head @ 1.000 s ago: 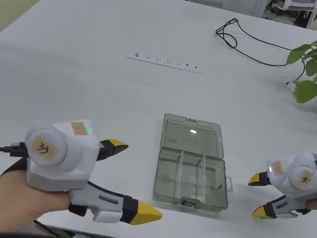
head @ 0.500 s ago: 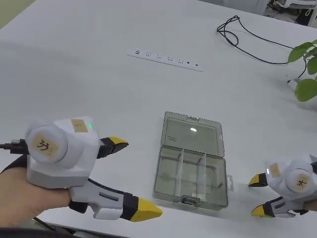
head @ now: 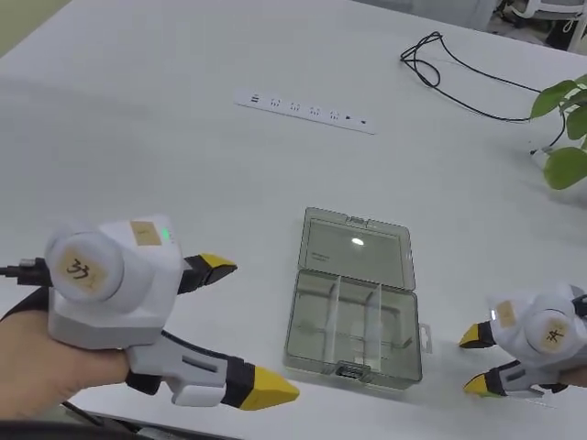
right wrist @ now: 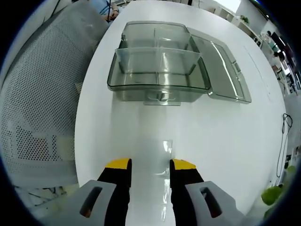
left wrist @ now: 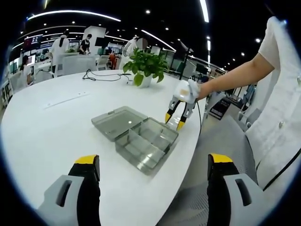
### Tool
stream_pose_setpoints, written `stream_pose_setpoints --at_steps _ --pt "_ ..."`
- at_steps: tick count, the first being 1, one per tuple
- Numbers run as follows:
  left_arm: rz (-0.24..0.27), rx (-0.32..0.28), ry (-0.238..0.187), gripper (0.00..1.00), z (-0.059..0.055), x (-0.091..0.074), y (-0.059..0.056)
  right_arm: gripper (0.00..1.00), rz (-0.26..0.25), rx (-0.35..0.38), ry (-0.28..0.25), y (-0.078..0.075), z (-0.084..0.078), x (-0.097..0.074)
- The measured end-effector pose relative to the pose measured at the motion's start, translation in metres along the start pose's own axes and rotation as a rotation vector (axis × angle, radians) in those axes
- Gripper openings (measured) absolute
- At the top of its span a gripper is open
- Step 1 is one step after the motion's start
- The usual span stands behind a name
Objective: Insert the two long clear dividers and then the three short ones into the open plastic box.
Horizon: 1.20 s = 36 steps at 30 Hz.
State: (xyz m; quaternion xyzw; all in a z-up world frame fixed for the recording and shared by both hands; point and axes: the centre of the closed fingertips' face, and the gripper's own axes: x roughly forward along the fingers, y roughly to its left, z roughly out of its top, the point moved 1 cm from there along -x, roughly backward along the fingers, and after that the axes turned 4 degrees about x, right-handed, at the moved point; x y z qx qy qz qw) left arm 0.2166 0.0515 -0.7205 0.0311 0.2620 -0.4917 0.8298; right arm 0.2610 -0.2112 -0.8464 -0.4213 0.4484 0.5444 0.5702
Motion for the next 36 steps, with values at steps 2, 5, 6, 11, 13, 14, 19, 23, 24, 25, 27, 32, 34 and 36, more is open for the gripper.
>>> stream_pose_setpoints --at_steps 2,5,6,11,13,14,19,23,24,25,27,32,34,36 --pt "0.0 0.002 0.002 0.97 0.0 0.0 -0.001 0.33 -0.002 0.0 0.001 0.0 0.0 0.0" --pt "0.001 0.003 -0.002 0.97 0.001 -0.001 -0.001 0.33 -0.014 0.005 0.004 0.0 0.0 -0.001" --pt "0.001 0.003 -0.003 0.97 0.001 -0.001 -0.001 0.33 -0.016 0.005 0.002 0.001 0.0 -0.001" --pt "-0.002 0.008 -0.005 0.97 0.003 -0.002 -0.001 0.33 -0.034 0.006 -0.008 0.005 0.004 -0.007" --pt "-0.003 0.011 -0.005 0.96 0.003 -0.003 -0.001 0.33 -0.047 0.016 -0.022 0.005 0.007 -0.011" --pt "-0.004 0.012 -0.003 0.96 0.004 -0.003 -0.001 0.33 -0.052 0.02 -0.027 0.005 0.007 -0.013" --pt "-0.005 0.013 -0.008 0.95 0.006 -0.002 -0.001 0.33 -0.084 0.028 -0.049 0.008 0.014 -0.025" --pt "-0.013 0.019 -0.008 0.94 0.008 -0.001 -0.003 0.33 -0.111 0.026 -0.07 0.01 0.022 -0.036" --pt "-0.015 0.019 -0.009 0.94 0.009 -0.001 -0.003 0.33 -0.115 0.027 -0.075 0.01 0.023 -0.038" --pt "-0.017 0.017 -0.008 0.94 0.01 -0.001 -0.004 0.33 -0.121 0.026 -0.083 0.011 0.026 -0.042" --pt "-0.019 0.018 -0.011 0.94 0.012 0.0 -0.005 0.33 -0.136 0.026 -0.095 0.013 0.032 -0.049" --pt "-0.029 -0.001 -0.017 0.93 0.019 0.003 -0.008 0.33 -0.164 0.025 -0.139 0.019 0.05 -0.065" --pt "-0.031 -0.006 -0.021 0.91 0.021 0.004 -0.009 0.33 -0.173 0.021 -0.153 0.022 0.056 -0.071" --pt "-0.032 -0.013 -0.018 0.89 0.023 0.006 -0.01 0.33 -0.184 0.011 -0.16 0.025 0.061 -0.075"
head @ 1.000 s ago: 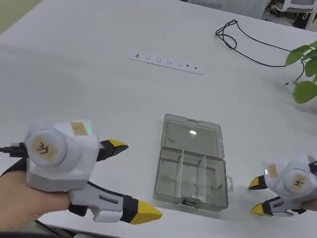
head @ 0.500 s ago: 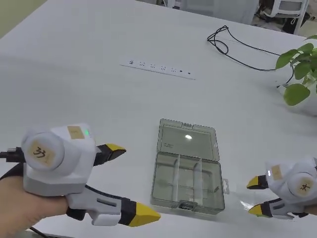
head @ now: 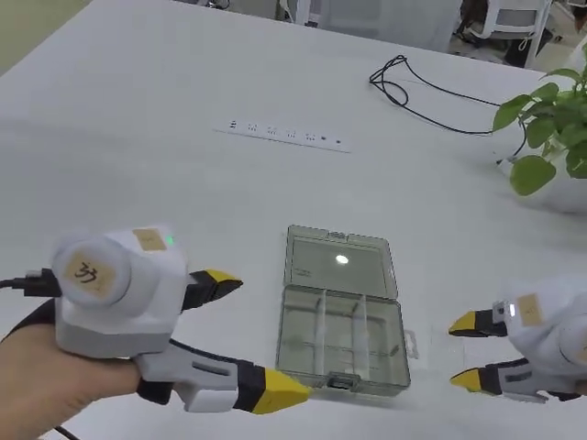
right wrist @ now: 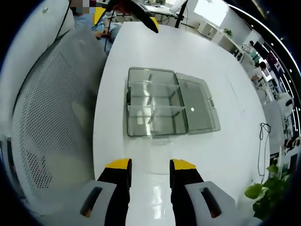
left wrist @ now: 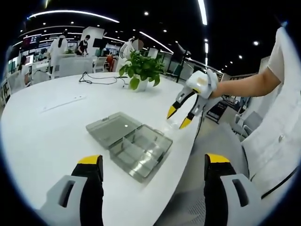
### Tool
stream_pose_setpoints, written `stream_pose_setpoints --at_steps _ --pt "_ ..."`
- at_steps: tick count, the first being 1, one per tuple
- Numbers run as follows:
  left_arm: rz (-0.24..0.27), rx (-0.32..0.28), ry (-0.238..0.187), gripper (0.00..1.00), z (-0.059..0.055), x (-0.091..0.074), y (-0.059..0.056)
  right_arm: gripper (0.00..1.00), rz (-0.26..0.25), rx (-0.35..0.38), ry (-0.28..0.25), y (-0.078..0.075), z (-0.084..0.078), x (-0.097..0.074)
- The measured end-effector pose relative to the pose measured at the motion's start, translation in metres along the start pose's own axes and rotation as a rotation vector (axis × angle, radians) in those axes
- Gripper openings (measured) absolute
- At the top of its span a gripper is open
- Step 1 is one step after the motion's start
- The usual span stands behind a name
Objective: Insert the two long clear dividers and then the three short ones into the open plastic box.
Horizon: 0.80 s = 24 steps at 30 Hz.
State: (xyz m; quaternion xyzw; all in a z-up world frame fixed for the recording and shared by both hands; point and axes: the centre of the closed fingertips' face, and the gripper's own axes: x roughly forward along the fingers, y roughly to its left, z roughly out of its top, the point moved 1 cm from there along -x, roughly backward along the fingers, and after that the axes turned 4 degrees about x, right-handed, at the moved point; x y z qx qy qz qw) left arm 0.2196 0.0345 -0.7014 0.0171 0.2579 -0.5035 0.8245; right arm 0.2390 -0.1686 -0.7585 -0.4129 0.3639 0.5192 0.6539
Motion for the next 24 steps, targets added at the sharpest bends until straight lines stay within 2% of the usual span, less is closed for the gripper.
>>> stream_pose_setpoints --at_steps 3,7,10,14,17,20,22,24 --pt "-0.006 -0.012 -0.002 0.87 0.003 0.003 -0.003 0.33 -0.011 -0.01 -0.014 0.003 0.01 -0.006" --pt "-0.025 -0.061 -0.008 0.82 0.009 0.009 -0.009 0.33 -0.029 -0.013 -0.041 0.007 0.024 -0.014" --pt "-0.045 -0.117 -0.018 0.79 0.013 0.015 -0.015 0.33 -0.041 -0.018 -0.058 0.01 0.034 -0.018" --pt "-0.061 -0.158 -0.037 0.74 0.021 0.021 -0.019 0.33 -0.049 -0.022 -0.08 0.014 0.047 -0.023" --pt "-0.082 -0.222 -0.02 0.7 0.021 0.025 -0.024 0.33 -0.059 -0.027 -0.094 0.017 0.056 -0.027" --pt "-0.099 -0.24 -0.04 0.63 0.027 0.028 -0.028 0.33 -0.066 -0.03 -0.109 0.018 0.064 -0.031" --pt "-0.119 -0.296 -0.038 0.55 0.029 0.03 -0.032 0.33 -0.071 -0.034 -0.116 0.019 0.07 -0.034" --pt "-0.128 -0.34 -0.044 0.51 0.032 0.033 -0.033 0.33 -0.073 -0.036 -0.121 0.02 0.074 -0.036"
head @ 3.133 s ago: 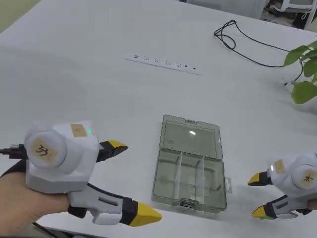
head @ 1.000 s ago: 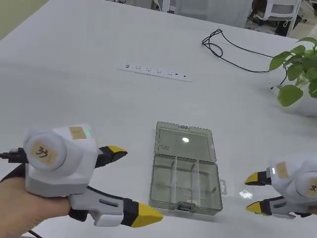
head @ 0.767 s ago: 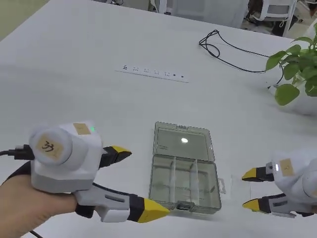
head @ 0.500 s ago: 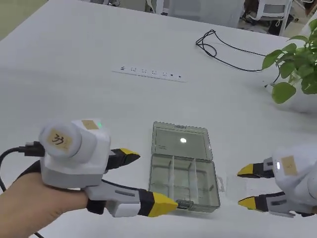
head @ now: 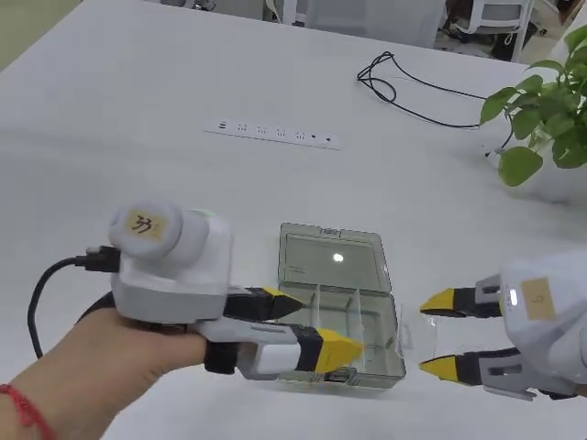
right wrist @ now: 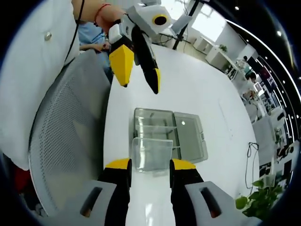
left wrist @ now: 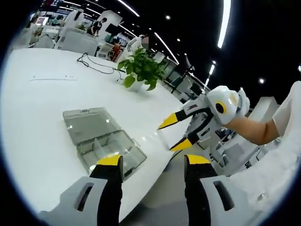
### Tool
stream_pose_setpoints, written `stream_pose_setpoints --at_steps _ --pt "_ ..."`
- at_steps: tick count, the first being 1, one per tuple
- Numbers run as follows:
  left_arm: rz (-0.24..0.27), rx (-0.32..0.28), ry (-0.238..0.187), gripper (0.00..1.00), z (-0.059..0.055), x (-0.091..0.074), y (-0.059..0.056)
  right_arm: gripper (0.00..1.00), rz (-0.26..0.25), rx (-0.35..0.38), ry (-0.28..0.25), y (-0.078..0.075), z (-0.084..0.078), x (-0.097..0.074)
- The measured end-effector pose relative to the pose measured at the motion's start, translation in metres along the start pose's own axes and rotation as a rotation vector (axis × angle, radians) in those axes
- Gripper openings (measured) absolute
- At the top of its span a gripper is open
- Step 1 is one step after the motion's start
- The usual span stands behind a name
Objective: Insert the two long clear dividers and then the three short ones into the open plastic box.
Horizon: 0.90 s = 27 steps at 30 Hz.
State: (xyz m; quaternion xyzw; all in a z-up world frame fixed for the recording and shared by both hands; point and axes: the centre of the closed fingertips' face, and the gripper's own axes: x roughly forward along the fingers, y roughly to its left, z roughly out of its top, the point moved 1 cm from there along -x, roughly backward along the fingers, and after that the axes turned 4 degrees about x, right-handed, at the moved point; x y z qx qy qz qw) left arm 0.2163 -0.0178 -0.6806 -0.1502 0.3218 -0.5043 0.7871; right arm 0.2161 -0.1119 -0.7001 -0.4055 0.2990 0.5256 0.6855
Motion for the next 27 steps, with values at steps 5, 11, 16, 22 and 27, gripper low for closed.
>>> stream_pose_setpoints --at_steps 5,11,16,22,27 --pt "-0.022 -0.031 0.006 0.45 0.0 0.007 -0.005 0.33 -0.005 -0.011 -0.016 0.002 0.013 -0.004" --pt "-0.065 -0.095 -0.005 0.38 0.003 0.015 -0.014 0.33 -0.006 -0.035 -0.026 0.006 0.027 -0.006" --pt "-0.097 -0.152 -0.012 0.33 0.003 0.021 -0.02 0.33 -0.009 -0.054 -0.034 0.008 0.036 -0.008" --pt "-0.143 -0.202 -0.007 0.22 0.0 0.028 -0.029 0.33 -0.011 -0.083 -0.038 0.012 0.046 -0.011" --pt "-0.16 -0.227 -0.01 0.13 0.0 0.031 -0.032 0.33 -0.009 -0.095 -0.039 0.013 0.049 -0.012"
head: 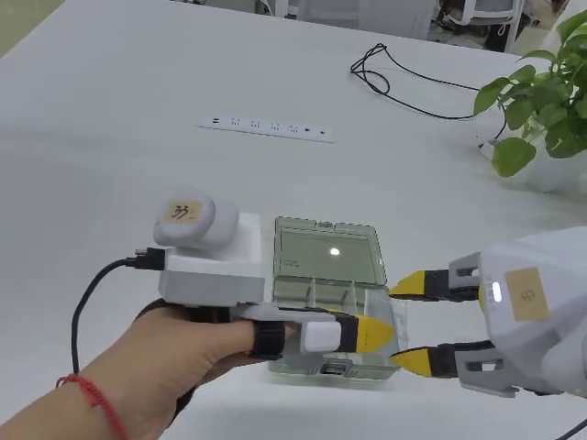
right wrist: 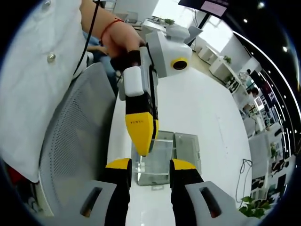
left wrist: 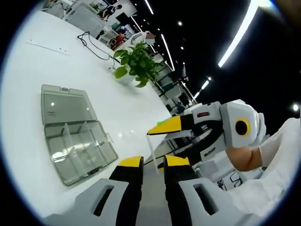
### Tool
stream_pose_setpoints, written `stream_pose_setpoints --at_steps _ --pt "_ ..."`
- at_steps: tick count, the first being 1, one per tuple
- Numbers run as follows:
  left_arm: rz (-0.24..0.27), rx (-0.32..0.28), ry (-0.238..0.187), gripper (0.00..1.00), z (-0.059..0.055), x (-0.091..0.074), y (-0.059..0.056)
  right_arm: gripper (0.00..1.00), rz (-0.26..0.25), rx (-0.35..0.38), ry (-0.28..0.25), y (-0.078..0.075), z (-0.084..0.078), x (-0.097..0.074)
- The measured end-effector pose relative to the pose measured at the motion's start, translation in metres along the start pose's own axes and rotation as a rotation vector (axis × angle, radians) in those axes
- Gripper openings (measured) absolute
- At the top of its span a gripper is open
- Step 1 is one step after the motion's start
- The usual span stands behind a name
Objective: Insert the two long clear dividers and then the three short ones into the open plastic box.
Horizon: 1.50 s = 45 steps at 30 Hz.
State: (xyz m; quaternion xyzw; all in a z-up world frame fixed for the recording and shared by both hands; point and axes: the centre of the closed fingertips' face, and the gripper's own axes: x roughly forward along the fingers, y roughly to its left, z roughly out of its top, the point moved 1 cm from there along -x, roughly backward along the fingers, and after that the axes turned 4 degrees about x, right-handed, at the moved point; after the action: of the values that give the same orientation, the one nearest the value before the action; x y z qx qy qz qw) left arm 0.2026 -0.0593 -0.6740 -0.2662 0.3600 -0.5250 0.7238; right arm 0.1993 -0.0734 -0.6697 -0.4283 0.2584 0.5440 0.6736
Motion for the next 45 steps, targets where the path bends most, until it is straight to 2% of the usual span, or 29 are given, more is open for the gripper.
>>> stream_pose_setpoints --at_steps 7,14,22,34,36,38,40,41,43,44,45 --pt "-0.01 -0.013 0.004 0.05 -0.003 0.0 -0.001 0.33 0.003 -0.011 0.004 0.002 0.003 0.0" --pt "-0.014 -0.028 0.003 0.0 -0.004 0.001 -0.001 0.33 0.002 -0.026 0.013 0.002 0.003 -0.001" --pt "-0.029 -0.055 0.003 0.0 -0.005 0.002 -0.002 0.33 0.002 -0.036 0.022 0.003 0.002 0.0" --pt "-0.021 -0.101 -0.03 0.0 -0.003 0.002 0.001 0.33 -0.009 -0.037 0.018 -0.001 0.004 0.001" --pt "-0.008 -0.074 -0.017 0.0 -0.004 0.002 0.004 0.32 -0.01 -0.028 0.004 -0.003 0.007 -0.002" --pt "-0.011 -0.065 -0.014 0.0 -0.005 0.002 0.004 0.33 -0.011 -0.006 -0.014 -0.005 0.009 -0.004" --pt "-0.016 -0.028 -0.011 0.0 -0.006 0.0 0.003 0.32 -0.002 0.023 -0.034 -0.008 0.009 -0.007" --pt "-0.021 0.019 -0.003 0.0 -0.007 0.0 0.003 0.32 0.004 0.039 -0.041 -0.008 0.009 -0.008" --pt "-0.025 0.073 0.008 0.0 -0.009 -0.001 0.002 0.31 0.031 0.076 -0.071 -0.009 0.011 -0.011" --pt "-0.028 0.095 0.013 0.0 -0.01 -0.002 0.001 0.3 0.047 0.089 -0.085 -0.009 0.012 -0.012" --pt "-0.033 0.14 0.02 0.0 -0.011 -0.003 0.001 0.29 0.075 0.116 -0.106 -0.009 0.014 -0.014"
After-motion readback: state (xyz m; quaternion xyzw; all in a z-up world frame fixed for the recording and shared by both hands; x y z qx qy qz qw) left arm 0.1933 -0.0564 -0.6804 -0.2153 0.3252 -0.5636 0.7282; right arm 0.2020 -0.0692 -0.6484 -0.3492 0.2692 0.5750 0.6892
